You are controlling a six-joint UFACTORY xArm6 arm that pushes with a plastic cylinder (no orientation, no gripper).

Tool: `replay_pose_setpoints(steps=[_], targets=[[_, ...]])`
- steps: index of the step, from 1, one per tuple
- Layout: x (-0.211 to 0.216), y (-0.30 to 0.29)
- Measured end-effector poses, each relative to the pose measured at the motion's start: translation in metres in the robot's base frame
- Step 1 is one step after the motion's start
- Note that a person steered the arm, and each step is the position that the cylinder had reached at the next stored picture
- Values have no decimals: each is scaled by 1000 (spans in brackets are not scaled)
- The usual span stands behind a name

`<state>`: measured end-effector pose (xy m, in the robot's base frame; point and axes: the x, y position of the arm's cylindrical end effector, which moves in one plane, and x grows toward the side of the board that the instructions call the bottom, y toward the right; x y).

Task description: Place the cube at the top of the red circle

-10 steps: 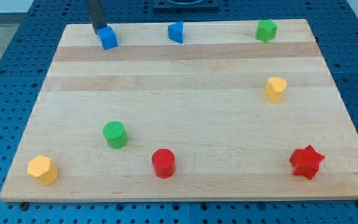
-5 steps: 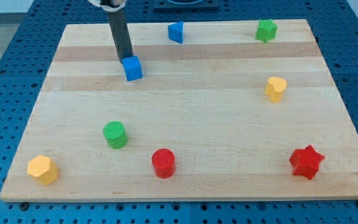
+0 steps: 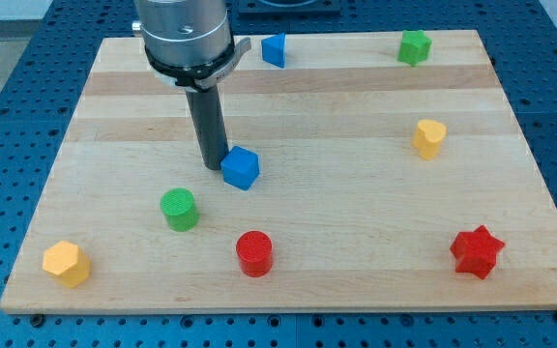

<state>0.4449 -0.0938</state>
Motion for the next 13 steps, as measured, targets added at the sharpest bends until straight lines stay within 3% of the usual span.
replay_pose_setpoints(steps=[4, 6, 9, 11, 13], targets=[[-21, 16], [-19, 67], [-19, 42], [16, 42], [21, 42]])
